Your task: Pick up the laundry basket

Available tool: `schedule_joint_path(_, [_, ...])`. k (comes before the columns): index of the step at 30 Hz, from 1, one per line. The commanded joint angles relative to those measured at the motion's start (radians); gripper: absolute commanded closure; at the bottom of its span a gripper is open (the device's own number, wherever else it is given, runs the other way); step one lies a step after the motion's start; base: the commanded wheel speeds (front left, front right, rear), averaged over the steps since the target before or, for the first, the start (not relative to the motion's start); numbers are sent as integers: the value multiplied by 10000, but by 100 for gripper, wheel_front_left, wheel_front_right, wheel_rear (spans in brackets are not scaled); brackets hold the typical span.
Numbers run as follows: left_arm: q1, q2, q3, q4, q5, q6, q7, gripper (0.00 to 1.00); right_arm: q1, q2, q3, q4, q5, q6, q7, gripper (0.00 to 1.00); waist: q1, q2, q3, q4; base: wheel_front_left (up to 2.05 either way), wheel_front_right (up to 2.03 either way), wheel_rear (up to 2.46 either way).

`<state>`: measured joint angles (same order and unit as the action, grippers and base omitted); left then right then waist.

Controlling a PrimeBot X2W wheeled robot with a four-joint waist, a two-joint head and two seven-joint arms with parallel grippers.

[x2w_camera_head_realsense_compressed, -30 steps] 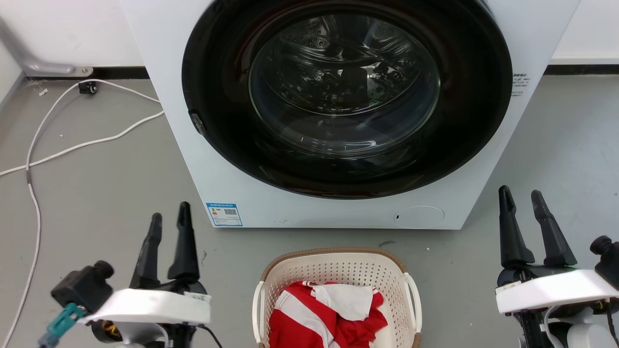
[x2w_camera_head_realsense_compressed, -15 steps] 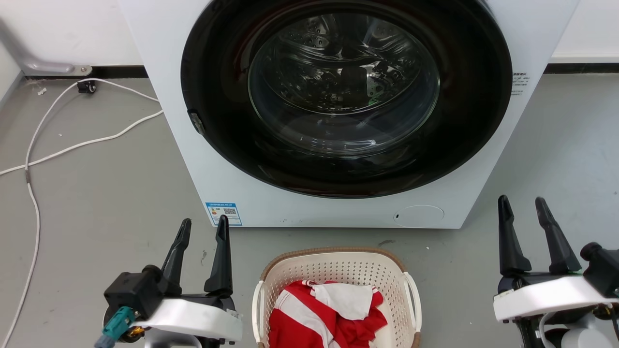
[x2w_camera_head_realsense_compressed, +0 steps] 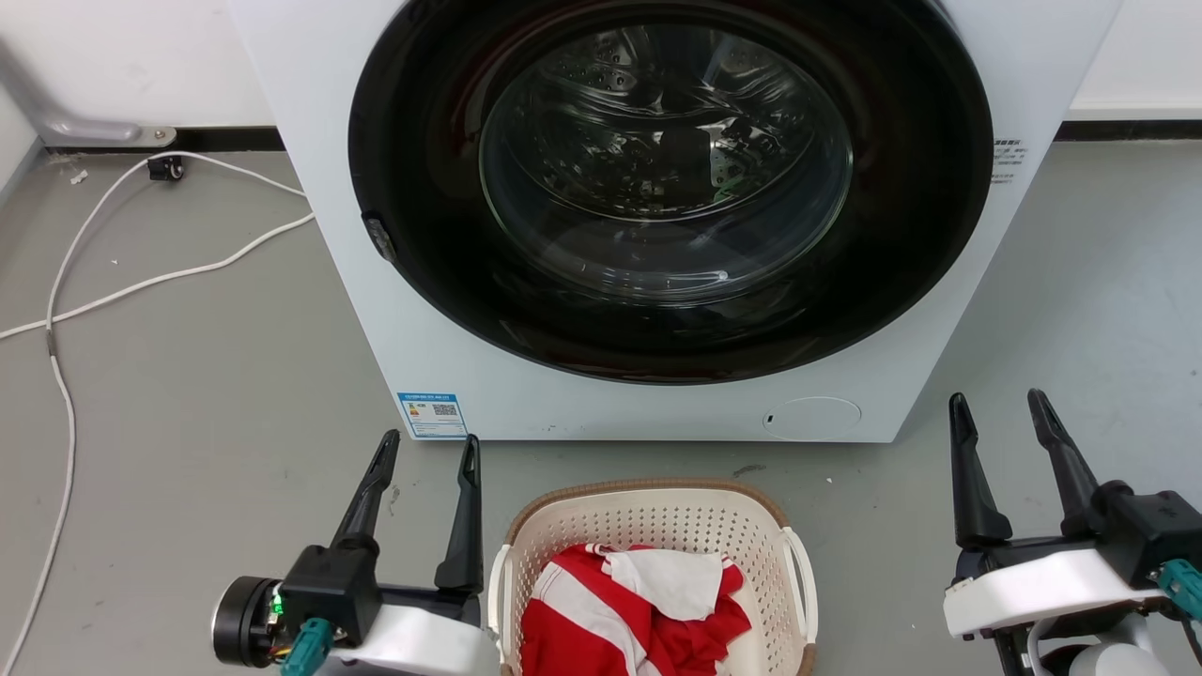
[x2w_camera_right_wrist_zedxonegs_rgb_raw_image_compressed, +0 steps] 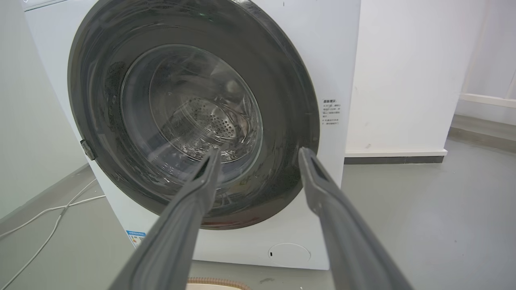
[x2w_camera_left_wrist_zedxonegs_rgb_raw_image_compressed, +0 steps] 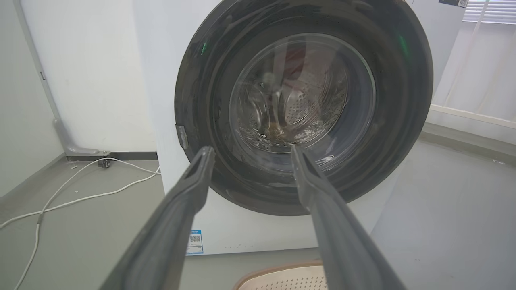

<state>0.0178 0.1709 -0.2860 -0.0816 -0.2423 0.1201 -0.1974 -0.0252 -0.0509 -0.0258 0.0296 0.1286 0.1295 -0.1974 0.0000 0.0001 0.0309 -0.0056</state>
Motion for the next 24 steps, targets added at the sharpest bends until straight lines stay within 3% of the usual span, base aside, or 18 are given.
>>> schedule_joint_path(1, [-100,82,-110,-133,209,119,-108,0,-25,-1,25,-122,-260,18,-101,0,0,-1,6,-6,0,0,0])
schedule_joint_path(7, [48,-59,-70,-170,102,195,-212,0,76,1,-56,-86,139,10,-223,0,0,-1,39,-23,0,0,0])
schedule_joint_path(16, [474,-803,1035,276,176,-866,-417,0,120,6,-117,224,8,11,-421,0,0,-1,122,-43,0,0,0])
schedule_joint_path(24, [548,-980,1106,487,1431,-1212,-563,0,76,9,0,263,-684,11,-561,0,0,-1,171,-77,0,0,0])
